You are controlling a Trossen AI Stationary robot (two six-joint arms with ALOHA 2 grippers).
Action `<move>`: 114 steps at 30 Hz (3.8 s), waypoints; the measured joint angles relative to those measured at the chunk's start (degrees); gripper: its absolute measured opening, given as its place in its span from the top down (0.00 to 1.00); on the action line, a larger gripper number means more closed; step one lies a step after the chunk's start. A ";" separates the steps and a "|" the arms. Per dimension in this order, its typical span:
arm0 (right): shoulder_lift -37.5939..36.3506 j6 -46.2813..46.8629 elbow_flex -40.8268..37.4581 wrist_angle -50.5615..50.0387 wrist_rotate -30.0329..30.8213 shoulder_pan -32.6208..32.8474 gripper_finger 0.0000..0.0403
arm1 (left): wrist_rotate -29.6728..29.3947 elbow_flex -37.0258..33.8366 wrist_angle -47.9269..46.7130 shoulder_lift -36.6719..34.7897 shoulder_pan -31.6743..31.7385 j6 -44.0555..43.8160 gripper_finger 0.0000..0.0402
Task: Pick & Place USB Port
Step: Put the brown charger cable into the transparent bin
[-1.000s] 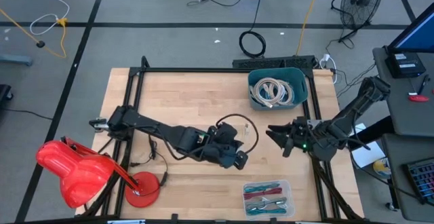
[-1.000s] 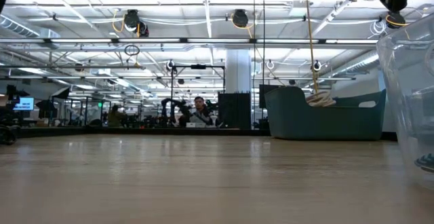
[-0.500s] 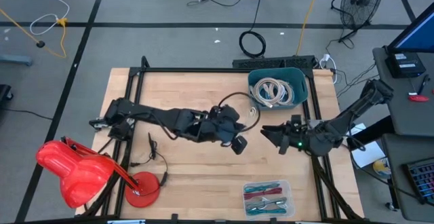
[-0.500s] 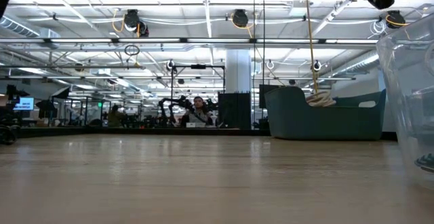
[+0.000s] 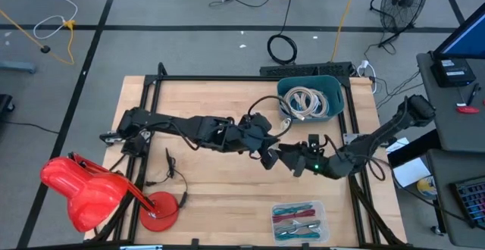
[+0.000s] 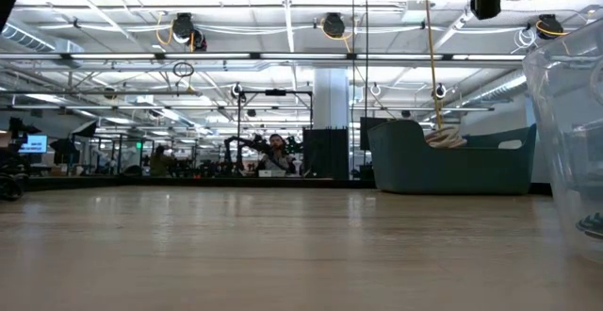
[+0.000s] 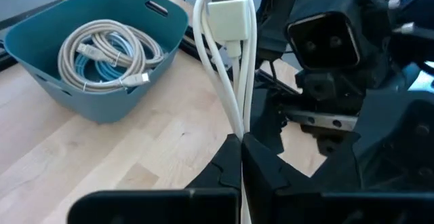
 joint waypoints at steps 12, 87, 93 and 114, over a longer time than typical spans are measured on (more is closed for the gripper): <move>0.77 -3.03 0.00 2.98 0.19 -0.90 0.38 | 2.40 0.00 0.74 0.00 -0.46 0.86 1.00; 3.63 -2.24 18.89 -60.63 -67.89 3.17 1.00 | -8.37 -17.02 -19.62 -14.95 -7.31 -8.20 0.68; 11.66 -10.50 30.85 -71.57 -64.10 3.92 1.00 | -7.96 -18.25 -19.65 -14.95 -7.17 -9.35 0.68; 30.56 -14.63 44.11 -87.36 -60.87 9.33 0.99 | -7.24 -18.25 -20.10 -14.95 -7.34 -10.43 0.68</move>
